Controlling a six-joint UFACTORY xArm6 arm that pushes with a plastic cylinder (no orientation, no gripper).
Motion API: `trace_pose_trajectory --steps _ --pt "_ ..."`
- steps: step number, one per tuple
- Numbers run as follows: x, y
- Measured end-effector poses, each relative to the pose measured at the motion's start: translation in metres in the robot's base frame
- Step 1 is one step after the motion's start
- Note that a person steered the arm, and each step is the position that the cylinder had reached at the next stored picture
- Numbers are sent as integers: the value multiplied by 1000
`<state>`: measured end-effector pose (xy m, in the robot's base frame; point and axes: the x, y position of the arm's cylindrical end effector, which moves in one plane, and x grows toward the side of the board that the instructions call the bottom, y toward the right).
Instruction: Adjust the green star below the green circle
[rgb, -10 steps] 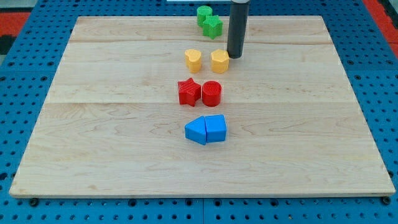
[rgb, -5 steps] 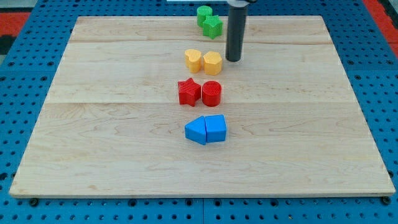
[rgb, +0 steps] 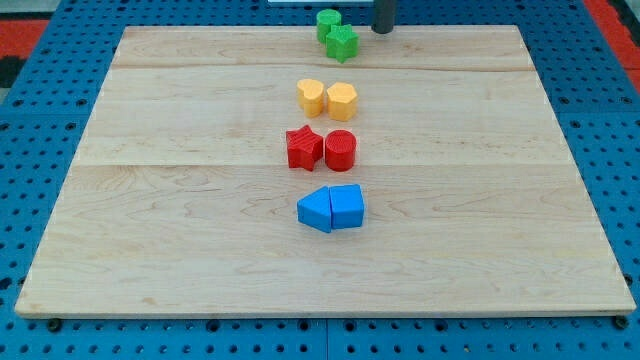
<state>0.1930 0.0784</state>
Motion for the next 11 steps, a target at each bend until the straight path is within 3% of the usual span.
trace_pose_trajectory --steps 3,5,6,8,11 --pt "-1 -42" --pt "0 -35" --pt "10 8" --pt "85 12" --pt "63 -41"
